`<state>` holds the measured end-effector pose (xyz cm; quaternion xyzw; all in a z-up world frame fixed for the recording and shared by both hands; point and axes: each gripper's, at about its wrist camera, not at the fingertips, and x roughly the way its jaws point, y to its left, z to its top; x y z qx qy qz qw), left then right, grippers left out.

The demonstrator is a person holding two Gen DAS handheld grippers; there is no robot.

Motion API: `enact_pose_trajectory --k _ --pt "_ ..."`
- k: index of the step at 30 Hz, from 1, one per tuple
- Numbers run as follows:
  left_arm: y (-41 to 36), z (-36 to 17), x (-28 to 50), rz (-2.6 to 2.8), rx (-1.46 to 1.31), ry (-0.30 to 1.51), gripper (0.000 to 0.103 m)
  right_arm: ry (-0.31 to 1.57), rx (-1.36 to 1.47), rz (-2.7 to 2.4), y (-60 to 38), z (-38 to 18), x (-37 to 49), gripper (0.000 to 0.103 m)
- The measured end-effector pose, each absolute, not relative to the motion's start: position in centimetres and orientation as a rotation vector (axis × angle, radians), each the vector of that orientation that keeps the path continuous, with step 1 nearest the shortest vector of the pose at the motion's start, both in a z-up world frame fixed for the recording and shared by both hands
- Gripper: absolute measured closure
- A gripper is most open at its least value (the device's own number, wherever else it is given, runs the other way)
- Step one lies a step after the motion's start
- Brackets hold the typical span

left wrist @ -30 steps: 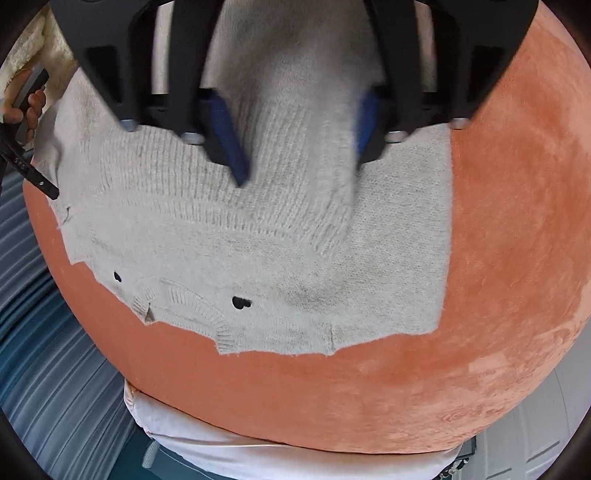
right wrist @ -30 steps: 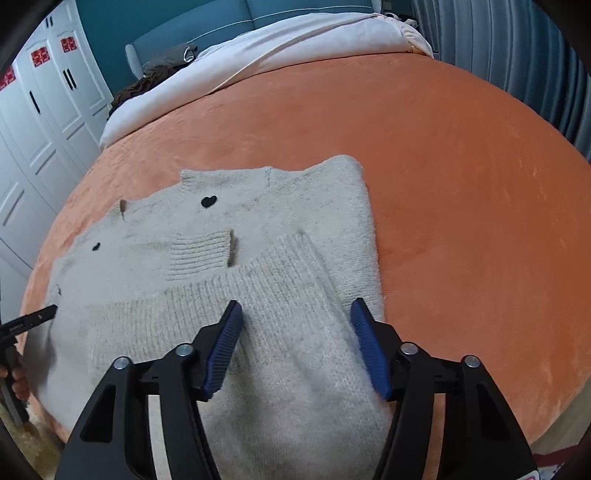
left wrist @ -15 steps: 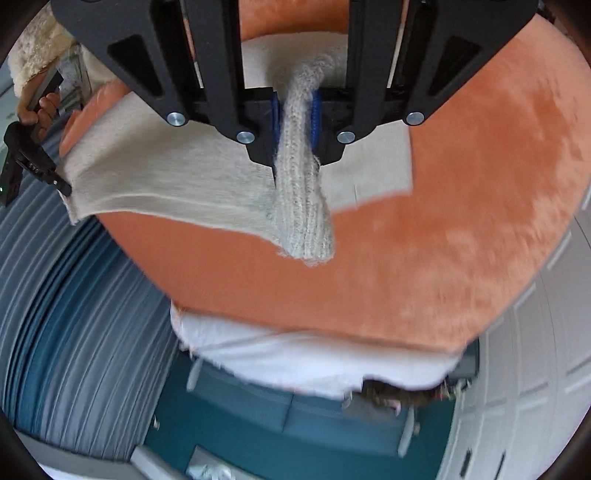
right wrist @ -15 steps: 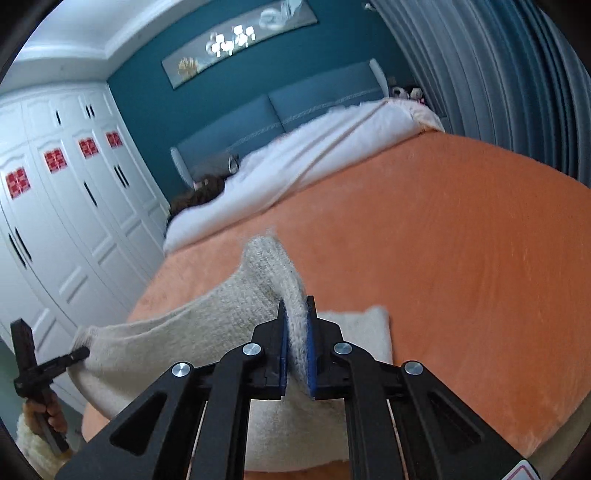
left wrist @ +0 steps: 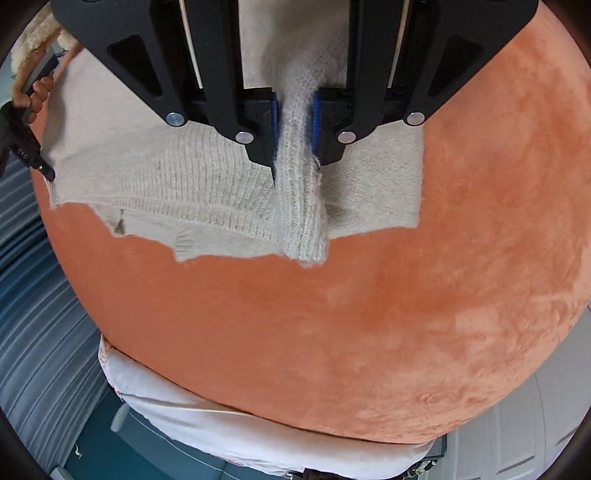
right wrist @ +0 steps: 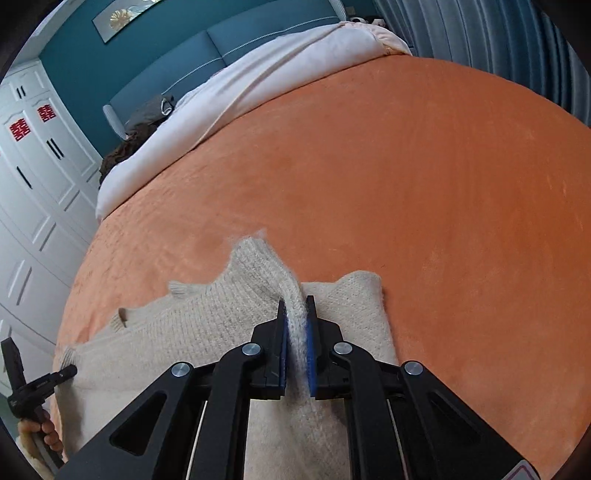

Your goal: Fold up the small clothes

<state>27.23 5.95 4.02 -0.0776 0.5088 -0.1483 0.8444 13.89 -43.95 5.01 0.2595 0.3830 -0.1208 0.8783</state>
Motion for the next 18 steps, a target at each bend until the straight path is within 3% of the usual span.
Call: enact_pose_trajectory --k 2,5,7,13,18 --pt "5.8 2.6 27.6 -0.3 -0.167 1.087 0.084 0.844 0.539 -0.263 -44.2 3.5 14.8 0.093" --pt "6.3 2.4 27.4 -0.293 -0.224 1.074 0.066 0.864 0.511 -0.286 -43.6 2.8 14.4 0.087" --pt "6.4 3.5 26.5 -0.237 -0.227 1.074 0.041 0.829 0.489 -0.328 -42.7 4.2 13.1 0.082" --pt "2.8 8.7 18.3 -0.318 -0.187 0.959 0.04 0.788 0.365 -0.118 -32.9 8.3 7.2 0.089" --pt "-4.6 6.2 12.0 -0.458 -0.148 1.068 0.033 0.915 0.319 0.142 -22.5 5.4 5.9 0.093"
